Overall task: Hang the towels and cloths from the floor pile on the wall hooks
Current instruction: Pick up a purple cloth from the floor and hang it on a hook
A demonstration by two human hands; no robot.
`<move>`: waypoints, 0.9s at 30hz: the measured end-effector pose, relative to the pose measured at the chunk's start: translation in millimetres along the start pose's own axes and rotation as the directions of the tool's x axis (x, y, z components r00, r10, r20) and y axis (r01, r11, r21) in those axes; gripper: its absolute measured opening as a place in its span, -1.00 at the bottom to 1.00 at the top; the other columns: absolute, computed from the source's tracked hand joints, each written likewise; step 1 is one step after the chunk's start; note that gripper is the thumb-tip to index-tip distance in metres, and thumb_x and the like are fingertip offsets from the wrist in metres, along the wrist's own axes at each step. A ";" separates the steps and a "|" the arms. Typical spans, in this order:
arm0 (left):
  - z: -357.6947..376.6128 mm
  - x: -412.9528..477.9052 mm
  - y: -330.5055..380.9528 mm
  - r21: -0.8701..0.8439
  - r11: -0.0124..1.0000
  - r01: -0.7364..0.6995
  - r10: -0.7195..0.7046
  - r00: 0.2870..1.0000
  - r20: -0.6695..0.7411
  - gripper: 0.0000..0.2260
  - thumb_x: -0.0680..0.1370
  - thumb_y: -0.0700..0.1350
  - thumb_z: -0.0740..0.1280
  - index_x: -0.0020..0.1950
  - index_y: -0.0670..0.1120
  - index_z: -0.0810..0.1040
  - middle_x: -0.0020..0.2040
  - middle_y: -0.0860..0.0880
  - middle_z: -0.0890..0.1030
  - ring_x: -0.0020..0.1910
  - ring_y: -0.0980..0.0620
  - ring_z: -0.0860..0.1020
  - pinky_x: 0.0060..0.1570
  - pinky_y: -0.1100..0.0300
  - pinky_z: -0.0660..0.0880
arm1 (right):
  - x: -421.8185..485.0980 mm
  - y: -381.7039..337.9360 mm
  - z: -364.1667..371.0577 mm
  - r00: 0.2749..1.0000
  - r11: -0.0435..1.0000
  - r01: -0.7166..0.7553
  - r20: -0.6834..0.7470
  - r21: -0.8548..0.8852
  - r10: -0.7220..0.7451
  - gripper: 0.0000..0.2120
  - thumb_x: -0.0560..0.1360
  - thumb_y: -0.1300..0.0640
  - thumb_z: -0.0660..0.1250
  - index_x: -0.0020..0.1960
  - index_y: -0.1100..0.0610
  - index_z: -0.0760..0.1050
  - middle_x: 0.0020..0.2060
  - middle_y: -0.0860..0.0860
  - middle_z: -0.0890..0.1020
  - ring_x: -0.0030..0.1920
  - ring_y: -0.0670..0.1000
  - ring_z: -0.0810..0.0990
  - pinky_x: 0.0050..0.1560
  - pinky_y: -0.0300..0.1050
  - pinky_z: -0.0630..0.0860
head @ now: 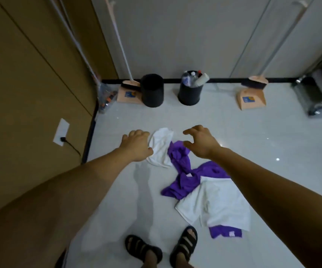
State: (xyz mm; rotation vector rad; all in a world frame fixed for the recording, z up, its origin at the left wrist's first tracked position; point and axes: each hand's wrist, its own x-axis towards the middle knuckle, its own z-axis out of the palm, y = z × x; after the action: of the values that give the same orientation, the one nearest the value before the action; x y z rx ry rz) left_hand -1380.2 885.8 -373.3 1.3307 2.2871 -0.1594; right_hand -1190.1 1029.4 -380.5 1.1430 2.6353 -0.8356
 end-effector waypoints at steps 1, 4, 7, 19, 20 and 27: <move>17.6 7.5 18.2 -0.010 1.000 -0.022 0.022 0.999 0.026 -0.41 0.52 0.11 0.27 0.49 -0.04 0.22 0.45 -0.10 0.29 0.41 -0.13 0.25 0.34 -0.04 0.22 | -5.5 25.0 5.2 0.999 0.999 -0.042 0.018 0.004 0.042 -0.57 0.55 0.00 0.28 0.39 0.05 0.41 0.35 0.16 0.38 0.37 0.19 0.30 0.37 -0.02 0.25; 68.6 25.0 61.3 -0.031 0.996 -0.080 0.082 0.991 0.102 -0.42 0.50 0.12 0.29 0.46 -0.04 0.27 0.43 -0.10 0.33 0.40 -0.14 0.29 0.32 -0.05 0.25 | -20.2 84.3 29.1 0.985 0.986 -0.163 0.060 0.036 0.161 -0.62 0.55 0.01 0.27 0.35 0.04 0.45 0.31 0.17 0.42 0.31 0.20 0.38 0.33 -0.02 0.31; 112.5 37.9 82.3 -0.057 0.993 -0.102 0.111 0.975 0.194 -0.44 0.51 0.10 0.26 0.46 -0.05 0.26 0.43 -0.11 0.33 0.39 -0.15 0.29 0.31 -0.04 0.28 | -29.5 120.4 60.2 0.964 0.970 -0.239 0.129 0.047 0.232 -0.62 0.56 -0.01 0.25 0.35 0.05 0.46 0.29 0.14 0.47 0.29 0.18 0.41 0.29 -0.01 0.37; 273.1 150.7 34.0 -0.163 0.984 0.066 -0.003 0.931 0.364 -0.49 0.56 0.04 0.25 0.47 -0.08 0.28 0.39 -0.15 0.38 0.35 -0.16 0.35 0.30 -0.03 0.35 | 44.8 192.5 239.9 0.866 0.907 -0.416 0.336 0.068 0.372 -0.70 0.61 0.00 0.17 0.23 0.12 0.51 0.17 0.07 0.59 0.12 0.09 0.57 0.15 -0.06 0.50; 295.0 165.1 28.9 -0.169 0.983 0.075 -0.006 0.928 0.373 -0.49 0.56 0.04 0.25 0.47 -0.08 0.27 0.40 -0.15 0.37 0.35 -0.16 0.35 0.30 -0.03 0.36 | 61.0 199.9 265.0 0.857 0.904 -0.422 0.349 0.059 0.378 -0.71 0.61 0.01 0.16 0.20 0.12 0.52 0.15 0.08 0.59 0.11 0.09 0.57 0.14 -0.05 0.50; 469.7 251.5 -3.1 -0.210 0.969 0.128 -0.041 0.926 0.374 -0.50 0.55 0.03 0.27 0.46 -0.08 0.30 0.35 -0.14 0.41 0.31 -0.14 0.41 0.25 -0.03 0.41 | 166.2 258.4 454.4 0.804 0.879 -0.476 0.392 -0.026 0.447 -0.60 0.58 -0.09 0.17 0.27 0.15 0.43 0.23 0.16 0.51 0.21 0.22 0.49 0.19 0.06 0.47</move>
State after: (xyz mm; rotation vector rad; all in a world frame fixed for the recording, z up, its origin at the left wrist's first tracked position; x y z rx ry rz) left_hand -1321.1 925.1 -901.3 0.9882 1.9763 -0.1519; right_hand -1159.1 1028.8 -928.1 1.3901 1.9028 -0.9394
